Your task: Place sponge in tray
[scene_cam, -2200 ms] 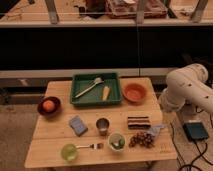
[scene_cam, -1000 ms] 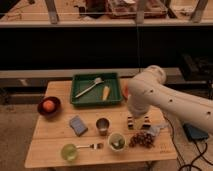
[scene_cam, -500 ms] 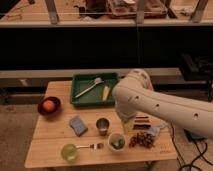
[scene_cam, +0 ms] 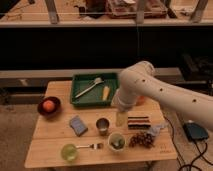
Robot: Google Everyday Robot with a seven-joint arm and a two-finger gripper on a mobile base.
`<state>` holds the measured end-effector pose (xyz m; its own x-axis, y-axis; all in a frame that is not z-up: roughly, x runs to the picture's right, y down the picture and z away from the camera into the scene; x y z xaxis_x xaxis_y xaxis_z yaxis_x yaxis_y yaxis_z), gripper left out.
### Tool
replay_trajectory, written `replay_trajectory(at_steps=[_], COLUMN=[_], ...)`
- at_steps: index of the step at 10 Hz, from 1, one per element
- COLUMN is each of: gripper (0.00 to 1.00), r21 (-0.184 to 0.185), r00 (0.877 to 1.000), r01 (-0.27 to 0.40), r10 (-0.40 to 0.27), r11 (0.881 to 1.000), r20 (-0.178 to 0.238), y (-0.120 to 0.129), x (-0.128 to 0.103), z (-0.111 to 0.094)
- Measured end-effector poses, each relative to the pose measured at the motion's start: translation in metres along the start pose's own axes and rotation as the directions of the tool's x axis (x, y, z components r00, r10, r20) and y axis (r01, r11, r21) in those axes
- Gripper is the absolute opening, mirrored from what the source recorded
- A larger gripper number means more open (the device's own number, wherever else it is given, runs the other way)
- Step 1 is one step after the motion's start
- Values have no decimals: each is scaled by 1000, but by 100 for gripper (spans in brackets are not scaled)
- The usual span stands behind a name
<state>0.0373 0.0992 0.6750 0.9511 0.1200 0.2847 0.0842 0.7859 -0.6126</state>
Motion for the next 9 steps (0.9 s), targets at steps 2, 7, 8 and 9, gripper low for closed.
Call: replay_trajectory(at_steps=[2, 7, 8, 9], gripper=[65, 65, 65, 65], r21=[-20, -4, -4, -9], r00=[987, 955, 946, 940], r01=[-128, -278, -318, -340], r10=[130, 277, 318, 340], r11=[992, 960, 948, 940], r20=[92, 107, 68, 30], y=[-20, -27, -24, -20], x=[-28, -74, -84, -91], z=[8, 37, 46, 53])
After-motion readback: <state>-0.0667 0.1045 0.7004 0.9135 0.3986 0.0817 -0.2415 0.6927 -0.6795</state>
